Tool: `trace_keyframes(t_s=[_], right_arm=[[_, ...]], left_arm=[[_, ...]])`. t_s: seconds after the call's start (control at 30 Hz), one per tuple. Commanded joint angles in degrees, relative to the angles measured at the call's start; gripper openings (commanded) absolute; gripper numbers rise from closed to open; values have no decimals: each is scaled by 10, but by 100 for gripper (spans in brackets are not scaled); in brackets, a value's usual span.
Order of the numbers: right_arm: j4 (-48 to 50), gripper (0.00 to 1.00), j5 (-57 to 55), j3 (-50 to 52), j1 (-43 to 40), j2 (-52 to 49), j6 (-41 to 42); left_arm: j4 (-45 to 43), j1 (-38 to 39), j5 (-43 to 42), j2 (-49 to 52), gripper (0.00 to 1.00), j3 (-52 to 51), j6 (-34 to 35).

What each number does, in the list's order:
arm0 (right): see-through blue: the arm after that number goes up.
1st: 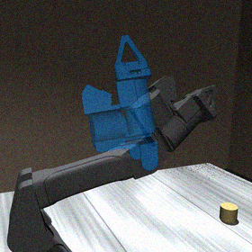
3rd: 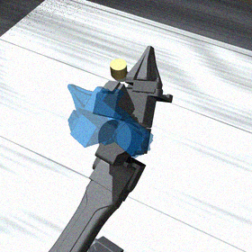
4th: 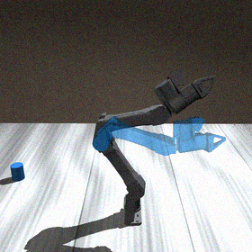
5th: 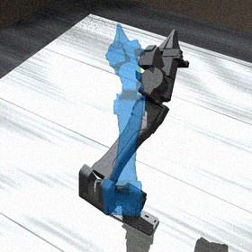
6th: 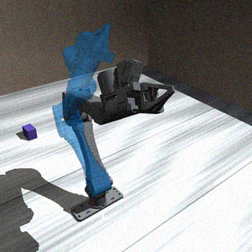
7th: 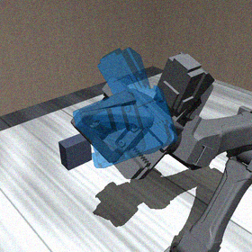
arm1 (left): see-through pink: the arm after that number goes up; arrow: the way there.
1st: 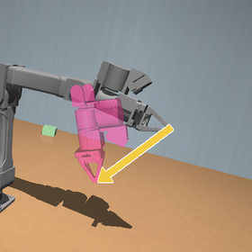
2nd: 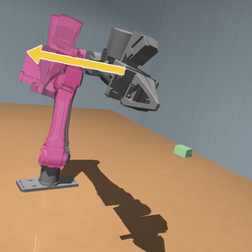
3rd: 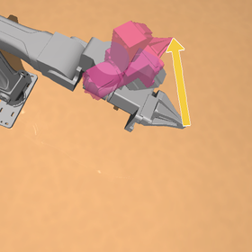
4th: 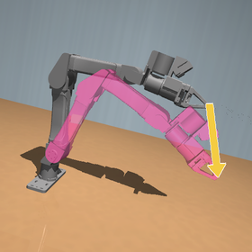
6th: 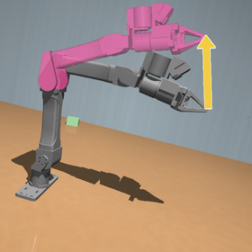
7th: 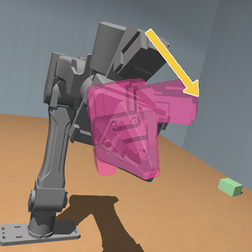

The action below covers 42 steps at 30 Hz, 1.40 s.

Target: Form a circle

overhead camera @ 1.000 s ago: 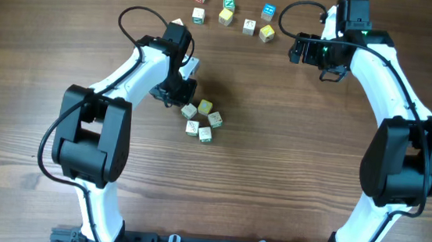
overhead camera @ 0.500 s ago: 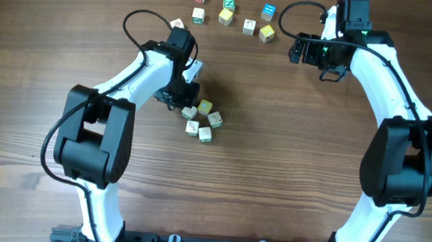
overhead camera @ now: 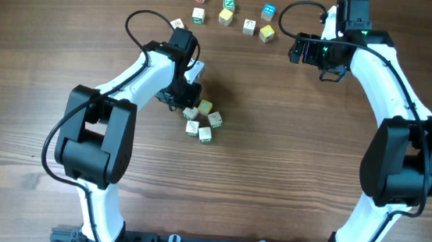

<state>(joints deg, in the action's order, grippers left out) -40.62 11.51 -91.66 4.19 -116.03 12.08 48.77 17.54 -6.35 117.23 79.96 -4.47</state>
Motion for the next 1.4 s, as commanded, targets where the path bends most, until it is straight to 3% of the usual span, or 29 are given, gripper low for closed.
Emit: trace_keyframes(t_s=[0.0,0.13,0.33,0.37,0.47,0.63,0.83,1.37], right_arm=[[2,100,-6,-7,-2,14,0],[2,100,-6,-7,-2,14,0],[2,100,-6,-7,-2,14,0],[2,100,-6,-7,-2,14,-1],[2,100,-6,-7,-2,14,0],[1,100,-6,-7,-2,14,0],[2,100,-6,-7,-2,14,0],[2,100,-6,-7,-2,14,0]], left_arm=[[-4,2,35,10,5,-5,-10],[-24,-4,75,10,8,-3,33],[2,-11,75,-5,9,62,35],[17,-12,75,-12,14,82,35],[63,-13,74,-22,42,92,34],[138,-13,-37,-21,58,91,-57],[118,-11,-45,-21,63,48,-72],[92,11,-56,-21,57,35,-71]])
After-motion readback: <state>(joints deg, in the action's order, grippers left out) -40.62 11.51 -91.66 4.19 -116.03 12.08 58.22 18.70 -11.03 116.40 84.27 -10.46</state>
